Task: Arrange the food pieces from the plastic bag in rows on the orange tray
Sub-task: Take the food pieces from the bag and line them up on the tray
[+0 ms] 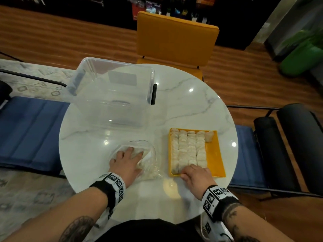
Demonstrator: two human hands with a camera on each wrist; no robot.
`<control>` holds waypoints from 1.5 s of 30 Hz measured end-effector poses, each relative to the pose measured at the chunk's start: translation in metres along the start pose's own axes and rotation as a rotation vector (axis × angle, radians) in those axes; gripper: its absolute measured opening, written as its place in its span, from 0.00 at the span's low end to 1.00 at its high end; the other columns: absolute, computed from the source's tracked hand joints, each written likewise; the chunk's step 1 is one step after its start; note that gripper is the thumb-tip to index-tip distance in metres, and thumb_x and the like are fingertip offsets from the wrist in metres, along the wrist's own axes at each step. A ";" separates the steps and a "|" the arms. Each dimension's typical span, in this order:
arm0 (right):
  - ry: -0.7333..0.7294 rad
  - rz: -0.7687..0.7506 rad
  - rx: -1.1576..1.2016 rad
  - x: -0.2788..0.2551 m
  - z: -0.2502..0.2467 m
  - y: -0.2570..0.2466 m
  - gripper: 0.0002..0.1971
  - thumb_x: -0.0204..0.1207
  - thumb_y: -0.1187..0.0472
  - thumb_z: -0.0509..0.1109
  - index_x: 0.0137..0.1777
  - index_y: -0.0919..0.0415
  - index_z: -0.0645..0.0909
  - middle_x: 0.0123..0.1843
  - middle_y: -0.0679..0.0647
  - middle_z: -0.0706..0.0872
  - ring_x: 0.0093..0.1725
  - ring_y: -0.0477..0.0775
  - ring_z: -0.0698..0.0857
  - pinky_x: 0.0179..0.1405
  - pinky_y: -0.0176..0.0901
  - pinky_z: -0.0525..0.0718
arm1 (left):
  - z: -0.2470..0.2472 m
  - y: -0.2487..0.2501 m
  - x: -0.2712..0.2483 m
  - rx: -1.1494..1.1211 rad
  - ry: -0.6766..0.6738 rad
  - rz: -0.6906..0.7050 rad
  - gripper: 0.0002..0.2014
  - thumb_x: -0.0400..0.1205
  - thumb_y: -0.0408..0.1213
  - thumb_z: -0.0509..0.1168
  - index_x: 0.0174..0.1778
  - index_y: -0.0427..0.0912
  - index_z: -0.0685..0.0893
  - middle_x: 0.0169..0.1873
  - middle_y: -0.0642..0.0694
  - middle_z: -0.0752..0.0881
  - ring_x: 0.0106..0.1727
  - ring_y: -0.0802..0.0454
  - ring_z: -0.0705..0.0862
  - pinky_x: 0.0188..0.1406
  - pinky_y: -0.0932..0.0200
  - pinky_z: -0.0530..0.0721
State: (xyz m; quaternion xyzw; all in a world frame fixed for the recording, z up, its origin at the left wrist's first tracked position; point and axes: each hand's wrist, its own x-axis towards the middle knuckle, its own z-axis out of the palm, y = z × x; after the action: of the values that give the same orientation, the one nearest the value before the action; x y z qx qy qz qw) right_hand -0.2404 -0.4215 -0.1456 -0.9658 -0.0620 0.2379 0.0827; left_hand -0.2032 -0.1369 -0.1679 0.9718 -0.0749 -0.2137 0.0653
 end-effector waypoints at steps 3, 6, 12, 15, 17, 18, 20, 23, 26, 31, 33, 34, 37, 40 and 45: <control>-0.001 0.000 0.008 0.000 0.000 0.000 0.14 0.87 0.44 0.53 0.61 0.44 0.78 0.59 0.43 0.81 0.63 0.51 0.78 0.60 0.50 0.66 | 0.006 -0.003 0.004 -0.094 0.073 0.060 0.23 0.84 0.53 0.62 0.77 0.58 0.72 0.72 0.47 0.70 0.70 0.43 0.69 0.68 0.47 0.77; 0.000 -0.001 0.018 -0.001 -0.002 -0.001 0.14 0.87 0.44 0.53 0.61 0.44 0.77 0.60 0.43 0.81 0.63 0.51 0.77 0.60 0.50 0.66 | 0.010 -0.010 0.008 -0.215 0.112 0.122 0.15 0.85 0.46 0.63 0.68 0.50 0.81 0.62 0.48 0.76 0.63 0.45 0.74 0.64 0.51 0.78; -0.004 -0.004 0.041 0.000 -0.004 -0.001 0.13 0.87 0.45 0.54 0.61 0.44 0.78 0.60 0.43 0.81 0.63 0.51 0.78 0.60 0.50 0.66 | -0.009 -0.015 0.007 -0.432 0.210 0.065 0.12 0.88 0.42 0.60 0.64 0.45 0.83 0.60 0.49 0.81 0.60 0.48 0.81 0.57 0.60 0.74; -0.017 -0.005 0.039 0.000 -0.006 -0.001 0.13 0.87 0.45 0.54 0.61 0.44 0.77 0.60 0.44 0.80 0.63 0.51 0.77 0.60 0.50 0.66 | -0.026 -0.013 0.002 -0.528 0.256 0.014 0.13 0.88 0.47 0.58 0.61 0.47 0.83 0.56 0.50 0.83 0.56 0.49 0.83 0.55 0.55 0.78; -0.022 -0.006 0.039 0.000 -0.006 -0.001 0.13 0.87 0.45 0.54 0.61 0.44 0.77 0.60 0.44 0.81 0.63 0.51 0.77 0.60 0.51 0.66 | -0.036 -0.012 -0.002 -0.588 0.288 -0.012 0.10 0.87 0.51 0.59 0.50 0.51 0.83 0.47 0.53 0.84 0.47 0.53 0.83 0.47 0.57 0.78; -0.024 -0.007 0.039 0.000 -0.007 -0.001 0.13 0.87 0.45 0.54 0.61 0.44 0.77 0.60 0.44 0.81 0.63 0.51 0.77 0.60 0.51 0.66 | -0.040 -0.011 -0.003 -0.623 0.292 -0.042 0.11 0.86 0.52 0.60 0.44 0.52 0.82 0.42 0.54 0.85 0.43 0.55 0.82 0.43 0.58 0.77; -0.030 -0.012 0.035 0.001 -0.008 -0.001 0.14 0.87 0.45 0.53 0.62 0.44 0.77 0.61 0.44 0.81 0.63 0.51 0.77 0.61 0.51 0.66 | -0.046 -0.008 -0.003 -0.702 0.275 -0.132 0.15 0.84 0.54 0.62 0.36 0.51 0.79 0.34 0.51 0.84 0.37 0.54 0.83 0.36 0.59 0.77; -0.040 -0.018 0.036 0.001 -0.009 0.000 0.14 0.87 0.44 0.53 0.62 0.44 0.77 0.61 0.44 0.81 0.64 0.51 0.77 0.62 0.51 0.66 | -0.047 -0.005 0.002 -0.723 0.212 -0.261 0.22 0.83 0.58 0.62 0.30 0.47 0.74 0.27 0.49 0.83 0.32 0.51 0.81 0.31 0.58 0.75; -0.050 -0.028 0.049 0.001 -0.009 0.001 0.14 0.86 0.44 0.53 0.62 0.44 0.77 0.60 0.45 0.81 0.63 0.52 0.77 0.63 0.52 0.67 | -0.047 -0.004 0.005 -0.719 0.165 -0.352 0.24 0.82 0.62 0.60 0.34 0.43 0.78 0.28 0.46 0.85 0.33 0.48 0.85 0.31 0.58 0.73; -0.056 -0.046 0.079 0.000 -0.011 0.002 0.14 0.86 0.44 0.54 0.61 0.45 0.78 0.60 0.46 0.81 0.63 0.54 0.77 0.63 0.53 0.67 | -0.045 -0.002 0.007 -0.944 0.113 -0.423 0.21 0.82 0.61 0.62 0.44 0.45 0.81 0.23 0.43 0.88 0.31 0.43 0.91 0.33 0.56 0.81; -0.064 -0.051 0.090 0.000 -0.013 0.003 0.15 0.86 0.43 0.54 0.61 0.45 0.78 0.60 0.47 0.81 0.63 0.54 0.78 0.63 0.53 0.68 | -0.045 -0.001 0.007 -0.946 0.114 -0.448 0.21 0.81 0.61 0.62 0.44 0.45 0.80 0.21 0.43 0.87 0.31 0.40 0.91 0.33 0.54 0.82; -0.071 -0.053 0.099 0.001 -0.014 0.004 0.15 0.85 0.43 0.54 0.61 0.45 0.79 0.60 0.47 0.81 0.63 0.55 0.78 0.63 0.54 0.68 | -0.046 0.001 0.007 -0.915 0.138 -0.459 0.20 0.81 0.60 0.62 0.43 0.45 0.80 0.22 0.42 0.88 0.29 0.39 0.89 0.33 0.54 0.83; -0.095 -0.064 0.129 0.003 -0.016 0.006 0.15 0.84 0.41 0.56 0.61 0.45 0.79 0.60 0.47 0.81 0.62 0.55 0.79 0.63 0.53 0.69 | -0.047 0.005 0.005 -0.759 0.207 -0.470 0.14 0.84 0.53 0.62 0.43 0.47 0.83 0.32 0.44 0.88 0.34 0.43 0.85 0.37 0.52 0.84; -0.111 -0.080 0.173 0.005 -0.015 0.011 0.15 0.83 0.40 0.57 0.59 0.45 0.80 0.58 0.47 0.81 0.61 0.54 0.80 0.64 0.53 0.71 | -0.049 0.011 0.003 -0.819 0.242 -0.527 0.15 0.84 0.52 0.63 0.46 0.44 0.85 0.30 0.43 0.86 0.32 0.42 0.84 0.32 0.55 0.79; -0.115 -0.104 0.286 0.006 -0.018 0.016 0.15 0.82 0.40 0.60 0.58 0.46 0.82 0.58 0.46 0.82 0.60 0.53 0.81 0.64 0.52 0.73 | -0.053 0.026 0.007 -1.161 0.240 -0.638 0.20 0.80 0.57 0.65 0.50 0.41 0.85 0.21 0.39 0.84 0.25 0.45 0.78 0.25 0.58 0.73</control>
State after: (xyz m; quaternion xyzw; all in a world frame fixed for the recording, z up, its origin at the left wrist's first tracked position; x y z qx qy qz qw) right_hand -0.2251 -0.4381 -0.1359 -0.9244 -0.0819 0.2944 0.2281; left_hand -0.1768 -0.1582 -0.1188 0.7707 0.3509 -0.1186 0.5185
